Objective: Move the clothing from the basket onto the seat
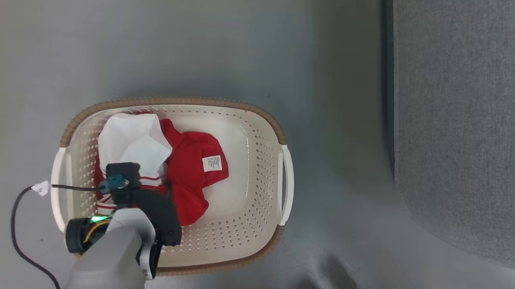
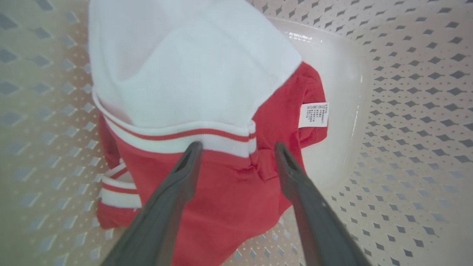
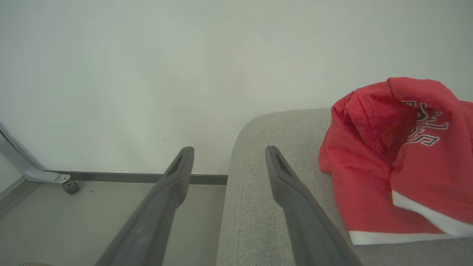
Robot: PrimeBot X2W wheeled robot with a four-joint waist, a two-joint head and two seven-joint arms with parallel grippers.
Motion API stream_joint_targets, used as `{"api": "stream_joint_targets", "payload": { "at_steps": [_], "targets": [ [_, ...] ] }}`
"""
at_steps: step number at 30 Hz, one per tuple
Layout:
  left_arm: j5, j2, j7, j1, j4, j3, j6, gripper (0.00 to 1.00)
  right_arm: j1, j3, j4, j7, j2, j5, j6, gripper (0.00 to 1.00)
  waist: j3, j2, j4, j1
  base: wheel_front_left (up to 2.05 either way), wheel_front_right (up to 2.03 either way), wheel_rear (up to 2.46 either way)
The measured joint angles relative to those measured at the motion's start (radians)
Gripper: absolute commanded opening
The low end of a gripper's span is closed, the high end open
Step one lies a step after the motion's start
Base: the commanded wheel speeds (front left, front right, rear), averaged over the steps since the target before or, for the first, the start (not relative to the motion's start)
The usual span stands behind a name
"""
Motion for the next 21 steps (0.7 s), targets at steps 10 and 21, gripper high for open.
{"api": "stream_joint_targets", "payload": {
  "at_steps": [10,21],
  "targets": [
    [-0.030,0.001,-0.011,-0.027,0.075,0.000,0.000,0.64,-0.020,0.012,-0.002,0.000,-0.024,0.013,0.000,1.00,0.052,0.0000,-0.030,-0.0001,0.00,0.00,0.00],
    [-0.081,0.001,-0.038,-0.021,0.063,-0.039,0.000,0.00,-0.040,0.026,-0.001,0.000,-0.025,0.017,0.000,1.00,0.048,-0.0002,-0.037,-0.0001,0.00,0.00,0.00]
  ]
}}
